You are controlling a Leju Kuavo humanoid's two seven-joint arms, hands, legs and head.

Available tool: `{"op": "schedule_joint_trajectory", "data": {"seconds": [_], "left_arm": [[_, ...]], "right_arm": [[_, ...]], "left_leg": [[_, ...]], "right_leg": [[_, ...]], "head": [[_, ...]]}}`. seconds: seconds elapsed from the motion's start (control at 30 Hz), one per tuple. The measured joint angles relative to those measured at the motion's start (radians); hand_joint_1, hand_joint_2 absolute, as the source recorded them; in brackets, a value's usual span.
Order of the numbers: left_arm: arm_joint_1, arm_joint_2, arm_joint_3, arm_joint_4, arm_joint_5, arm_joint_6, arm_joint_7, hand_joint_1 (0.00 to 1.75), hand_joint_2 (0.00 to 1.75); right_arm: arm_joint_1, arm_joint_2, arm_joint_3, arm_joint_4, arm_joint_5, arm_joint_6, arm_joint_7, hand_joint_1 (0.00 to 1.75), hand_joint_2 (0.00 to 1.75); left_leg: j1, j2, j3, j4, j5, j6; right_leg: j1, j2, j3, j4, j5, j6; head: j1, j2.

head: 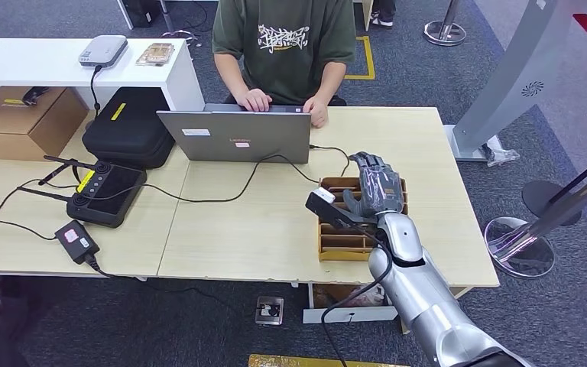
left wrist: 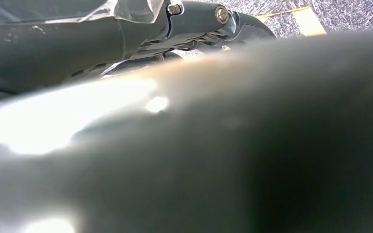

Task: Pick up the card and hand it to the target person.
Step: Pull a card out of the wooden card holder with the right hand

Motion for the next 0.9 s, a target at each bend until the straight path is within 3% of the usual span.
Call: {"op": "schedule_joint_trajectory", "data": {"seconds": [0.67,0.73,0.9], "left_arm": [[0.0,0.0,0.0,0.0,0.004,0.001,-0.002,0.0,0.0],[0.0,0.0,0.0,0.0,0.005,0.003,-0.002,0.0,0.0],[0.0,0.0,0.0,0.0,0.01,0.01,-0.005,0.0,0.0]], "right_arm": [[0.0,0.003,0.0,0.027,0.002,0.0,-0.004,0.77,1.75],[-0.001,0.006,0.0,0.031,0.002,0.001,-0.004,0.86,1.75],[-0.001,0.011,0.0,0.043,0.0,0.0,-0.006,1.44,1.75]], "left_leg": [[0.0,0.0,0.0,0.0,0.0,0.0],[0.0,0.0,0.0,0.0,0.0,0.0],[0.0,0.0,0.0,0.0,0.0,0.0]], "right_leg": [[0.0,0.0,0.0,0.0,0.0,0.0],[0.0,0.0,0.0,0.0,0.0,0.0],[0.0,0.0,0.0,0.0,0.0,0.0]], "head": [[0.0,0.0],[0.0,0.0],[0.0,0.0]]}}
